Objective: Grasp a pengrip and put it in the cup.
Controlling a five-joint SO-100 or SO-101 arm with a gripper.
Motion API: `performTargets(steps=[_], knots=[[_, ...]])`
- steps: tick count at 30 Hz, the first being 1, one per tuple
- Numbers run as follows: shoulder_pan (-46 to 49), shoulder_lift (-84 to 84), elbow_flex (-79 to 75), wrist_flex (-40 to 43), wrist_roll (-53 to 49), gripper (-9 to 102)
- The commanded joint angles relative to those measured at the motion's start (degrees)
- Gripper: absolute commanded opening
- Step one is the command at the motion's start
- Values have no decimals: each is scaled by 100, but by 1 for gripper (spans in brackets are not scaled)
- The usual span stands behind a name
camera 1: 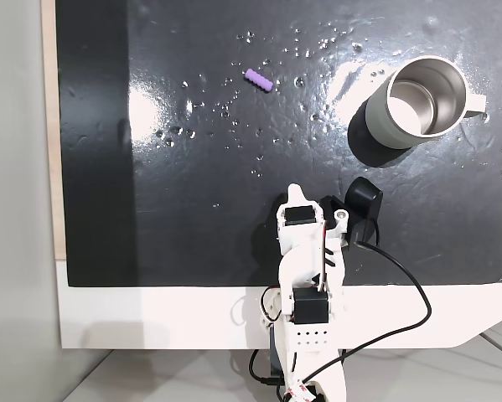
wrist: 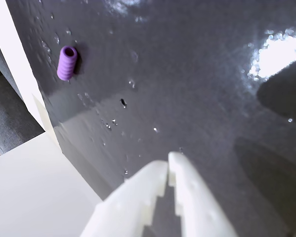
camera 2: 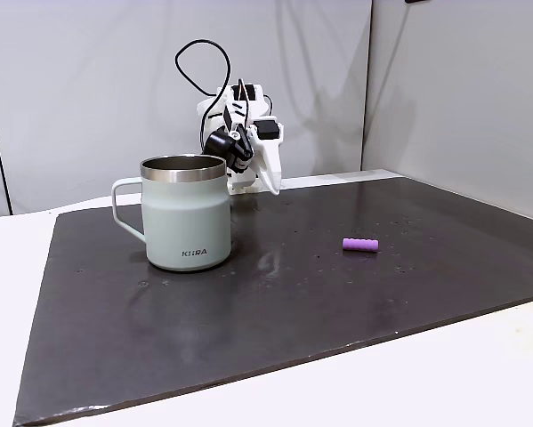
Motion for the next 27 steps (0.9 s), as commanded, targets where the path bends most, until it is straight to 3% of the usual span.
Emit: performTargets(steps=[1,10,14,19,27], knots=[[-167,70,-44,-185,-193,0],[-211,70,-62,-237,-193,0],[-369,-18,-817,-246,-246,0],[-580,-2250,-2663,-264,53,0],[-580,-4939,-4298,-923,888,0]])
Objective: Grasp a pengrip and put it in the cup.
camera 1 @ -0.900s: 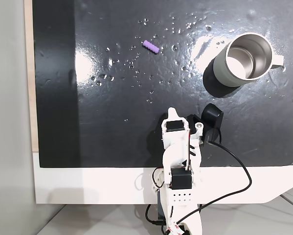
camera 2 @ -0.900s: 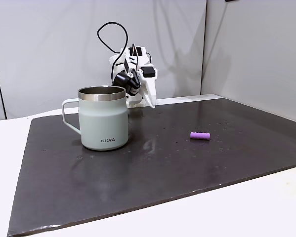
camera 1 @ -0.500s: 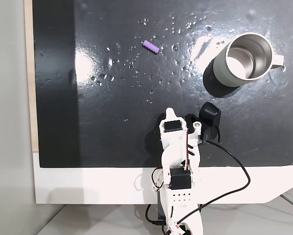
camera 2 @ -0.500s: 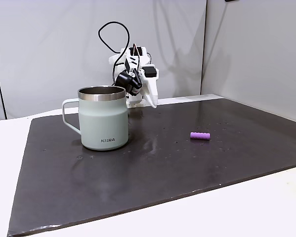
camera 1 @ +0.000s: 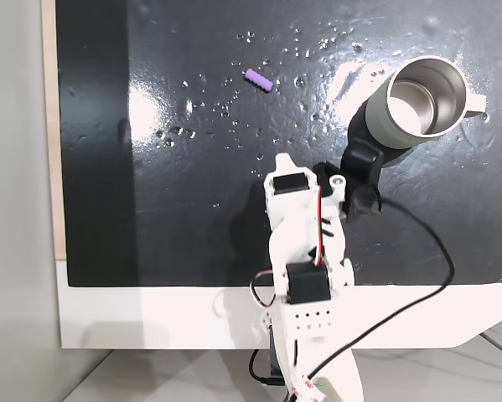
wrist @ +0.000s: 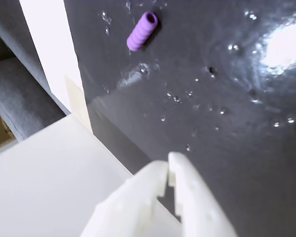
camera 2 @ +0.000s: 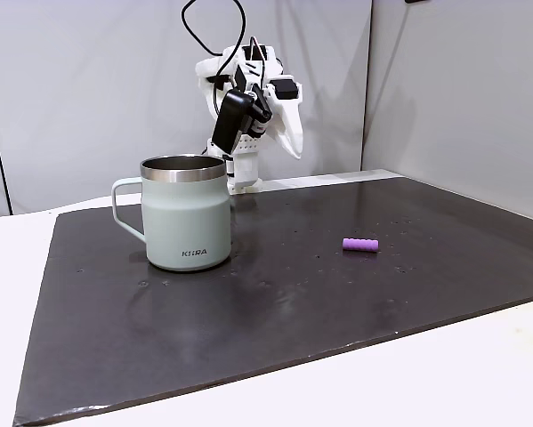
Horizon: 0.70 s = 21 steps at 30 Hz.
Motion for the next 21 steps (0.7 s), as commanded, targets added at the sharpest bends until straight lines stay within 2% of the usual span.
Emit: performTargets(steps=[1,7,13,21], knots=[[-9,-1266,-1266,-149,686,0],[62,-3226,-2716,123,1854,0],[202,-4834,-4254,765,2672,0],[193,-6539,-6592,2276,3305,0]])
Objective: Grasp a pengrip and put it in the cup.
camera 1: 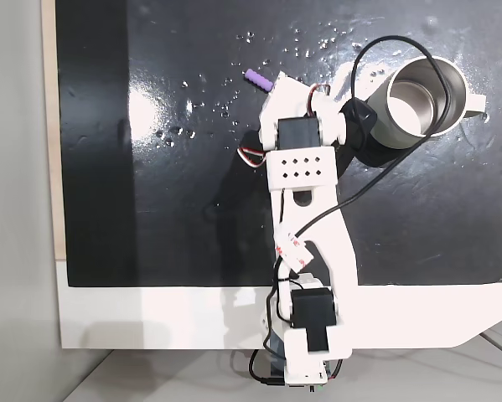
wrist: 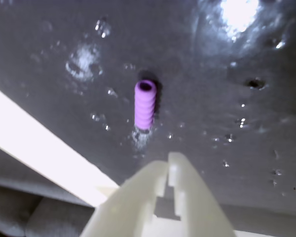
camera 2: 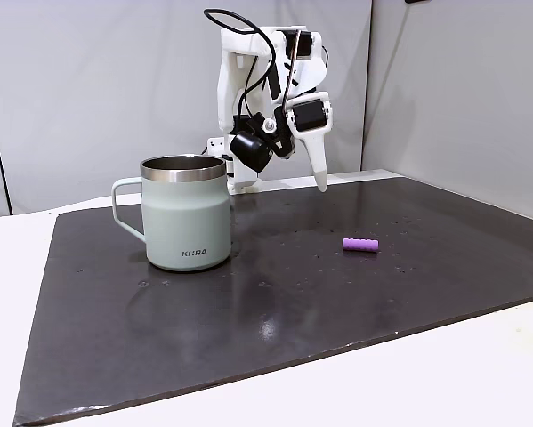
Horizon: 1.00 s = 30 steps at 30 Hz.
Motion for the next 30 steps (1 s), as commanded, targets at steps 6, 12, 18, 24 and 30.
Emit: performTargets(steps=[6,12,18,24,30], knots=[[9,-1389,-2698,1644,272,2],[26,-2162,-3604,2118,272,4],[141,-3190,-4825,2628,141,9],[0,-3551,-5449,2637,-220,19],[-246,-3779,-5801,2602,-404,23]])
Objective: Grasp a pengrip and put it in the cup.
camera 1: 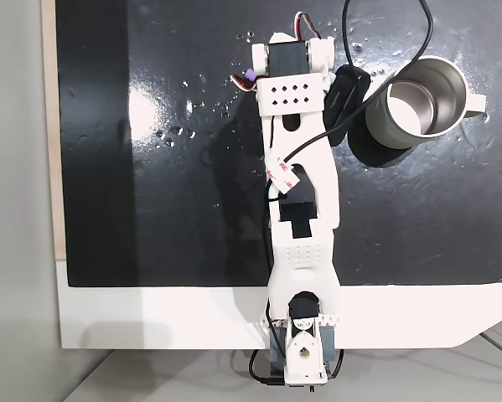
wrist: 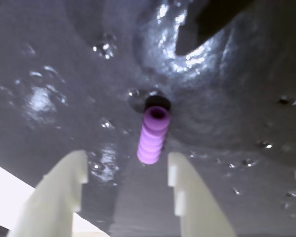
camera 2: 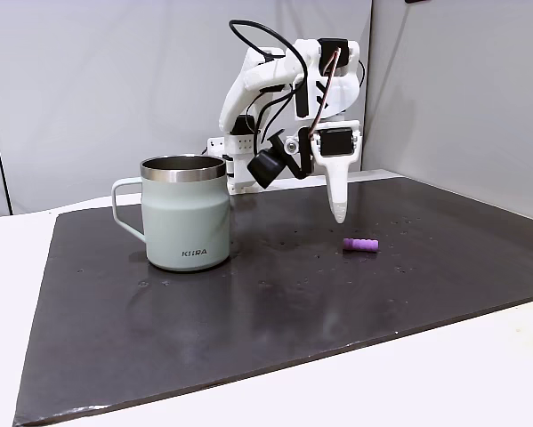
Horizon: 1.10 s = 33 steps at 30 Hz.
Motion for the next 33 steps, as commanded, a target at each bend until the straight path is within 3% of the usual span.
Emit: performTargets(steps=[1,21,26,30,33], knots=[[-202,-26,-483,-53,-132,23],[-457,-1318,-1468,0,-264,28],[-475,-1468,-1494,53,-79,21],[-404,-1521,-1529,70,105,0],[-378,-1336,-1538,193,70,0]])
